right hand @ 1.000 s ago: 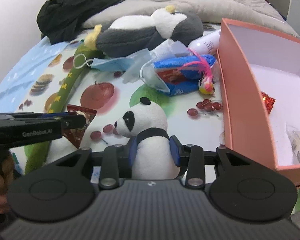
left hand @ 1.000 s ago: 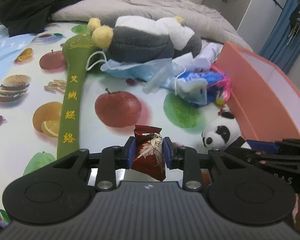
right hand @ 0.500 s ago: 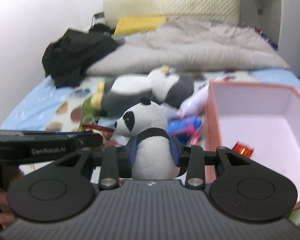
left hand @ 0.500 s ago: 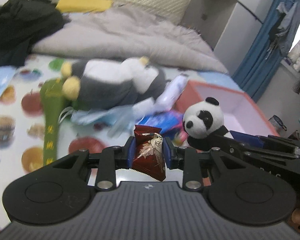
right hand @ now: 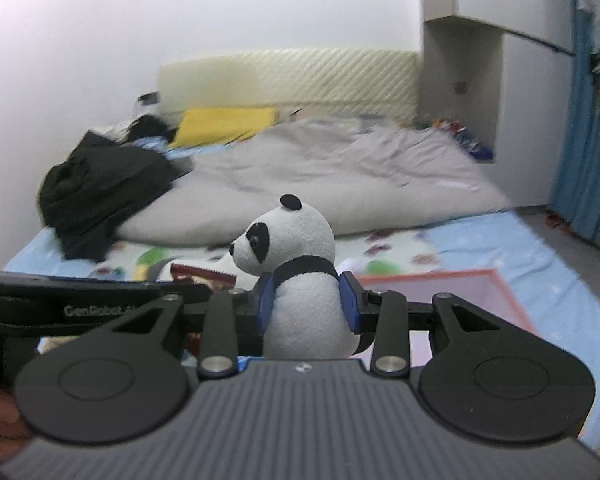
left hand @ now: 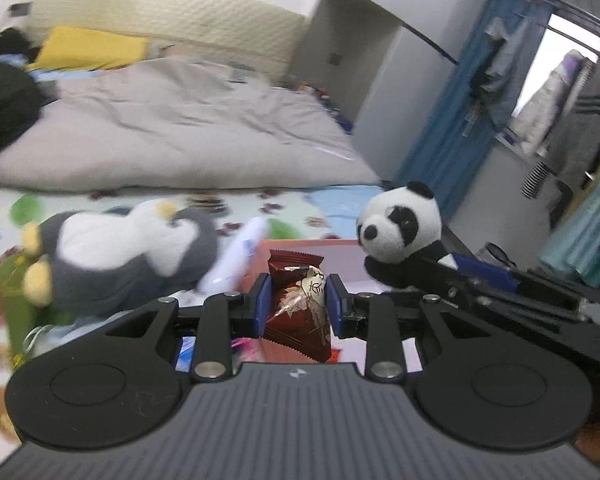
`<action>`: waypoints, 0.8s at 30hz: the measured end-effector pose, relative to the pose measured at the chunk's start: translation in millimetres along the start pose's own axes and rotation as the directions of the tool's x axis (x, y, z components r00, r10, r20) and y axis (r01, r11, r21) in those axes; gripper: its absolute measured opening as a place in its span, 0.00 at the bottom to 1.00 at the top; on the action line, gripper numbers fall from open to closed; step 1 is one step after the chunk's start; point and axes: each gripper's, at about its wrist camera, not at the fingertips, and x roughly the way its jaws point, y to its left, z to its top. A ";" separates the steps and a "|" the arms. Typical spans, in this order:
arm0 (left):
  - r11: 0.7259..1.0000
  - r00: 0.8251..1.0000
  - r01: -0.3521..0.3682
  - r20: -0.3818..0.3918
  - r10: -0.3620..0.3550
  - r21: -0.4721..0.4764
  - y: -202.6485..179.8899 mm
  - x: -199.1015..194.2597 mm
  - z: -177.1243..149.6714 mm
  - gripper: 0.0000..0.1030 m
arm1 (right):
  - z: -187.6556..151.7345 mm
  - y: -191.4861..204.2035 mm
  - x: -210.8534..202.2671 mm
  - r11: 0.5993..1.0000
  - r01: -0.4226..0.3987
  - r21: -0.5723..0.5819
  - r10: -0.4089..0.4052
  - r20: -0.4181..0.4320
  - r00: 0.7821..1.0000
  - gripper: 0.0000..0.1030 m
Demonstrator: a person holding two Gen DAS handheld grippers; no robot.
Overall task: Organize soft objects
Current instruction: 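Carry panda plush in right tool and brown wrapper in left tool over pink box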
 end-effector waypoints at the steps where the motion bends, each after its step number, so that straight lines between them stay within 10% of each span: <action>1: 1.000 1.000 0.007 -0.002 -0.007 0.014 -6.8 4.5 4.4 0.33 | 4.1 -7.3 -1.8 1.000 0.017 0.012 -0.017 0.003 1.000 0.38; 10: 0.992 0.989 0.113 -0.100 -0.107 0.063 -67.4 66.8 27.3 0.33 | 11.8 -83.3 8.0 0.982 0.179 0.056 -0.174 -0.074 0.982 0.38; 24: 0.980 0.909 0.166 -0.402 -0.108 0.111 -119.7 197.8 -39.1 0.33 | -78.8 -159.8 61.4 0.940 0.303 0.158 -0.229 -0.367 0.902 0.38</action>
